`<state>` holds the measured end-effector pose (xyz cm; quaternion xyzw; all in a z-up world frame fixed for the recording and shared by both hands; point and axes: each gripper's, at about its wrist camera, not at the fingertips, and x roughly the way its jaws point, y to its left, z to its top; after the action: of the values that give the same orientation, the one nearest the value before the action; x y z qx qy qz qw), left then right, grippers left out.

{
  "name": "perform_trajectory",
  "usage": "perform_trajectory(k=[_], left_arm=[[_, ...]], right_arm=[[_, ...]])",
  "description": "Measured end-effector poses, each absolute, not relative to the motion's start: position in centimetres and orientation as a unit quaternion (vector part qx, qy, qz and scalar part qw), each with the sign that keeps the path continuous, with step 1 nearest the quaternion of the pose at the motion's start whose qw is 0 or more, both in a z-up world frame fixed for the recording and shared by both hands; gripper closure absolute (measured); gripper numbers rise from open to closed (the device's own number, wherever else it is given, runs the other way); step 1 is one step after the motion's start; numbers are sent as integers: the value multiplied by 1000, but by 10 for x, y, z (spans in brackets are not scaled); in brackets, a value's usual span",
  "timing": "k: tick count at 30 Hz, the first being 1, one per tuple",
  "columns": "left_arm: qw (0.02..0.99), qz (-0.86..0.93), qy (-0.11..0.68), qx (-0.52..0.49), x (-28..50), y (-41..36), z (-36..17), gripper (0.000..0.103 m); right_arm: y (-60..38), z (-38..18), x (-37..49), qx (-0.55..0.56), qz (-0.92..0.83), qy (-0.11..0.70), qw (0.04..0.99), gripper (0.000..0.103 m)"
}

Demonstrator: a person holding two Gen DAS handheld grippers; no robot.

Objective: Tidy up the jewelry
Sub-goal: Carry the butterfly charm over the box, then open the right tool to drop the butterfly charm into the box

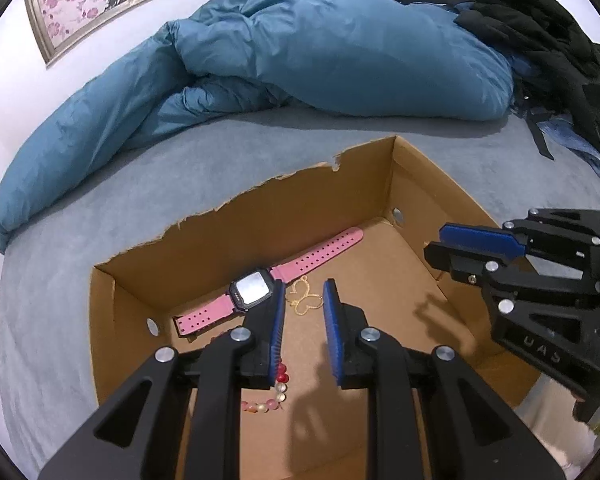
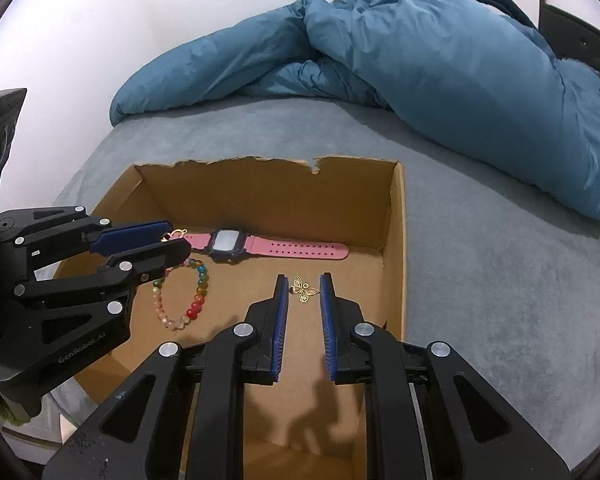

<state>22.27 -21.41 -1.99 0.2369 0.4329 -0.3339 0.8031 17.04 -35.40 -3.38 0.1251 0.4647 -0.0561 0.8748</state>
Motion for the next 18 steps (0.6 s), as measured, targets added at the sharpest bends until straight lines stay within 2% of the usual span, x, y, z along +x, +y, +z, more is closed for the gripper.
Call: perform_trajectory(k=[2,7,18], left_arm=[[803,-332,434,238,222,-217,-22,83],[807,-329,425,243,217,-217,-20,67],[820,-329,411,224,211,-210,0,66]], right_arm=[[-353,-36,168,125,-59,466,874,81],[-354,-33,161,128,-64,462,875,75],[-353,-15,151,121,-72,439,887,65]])
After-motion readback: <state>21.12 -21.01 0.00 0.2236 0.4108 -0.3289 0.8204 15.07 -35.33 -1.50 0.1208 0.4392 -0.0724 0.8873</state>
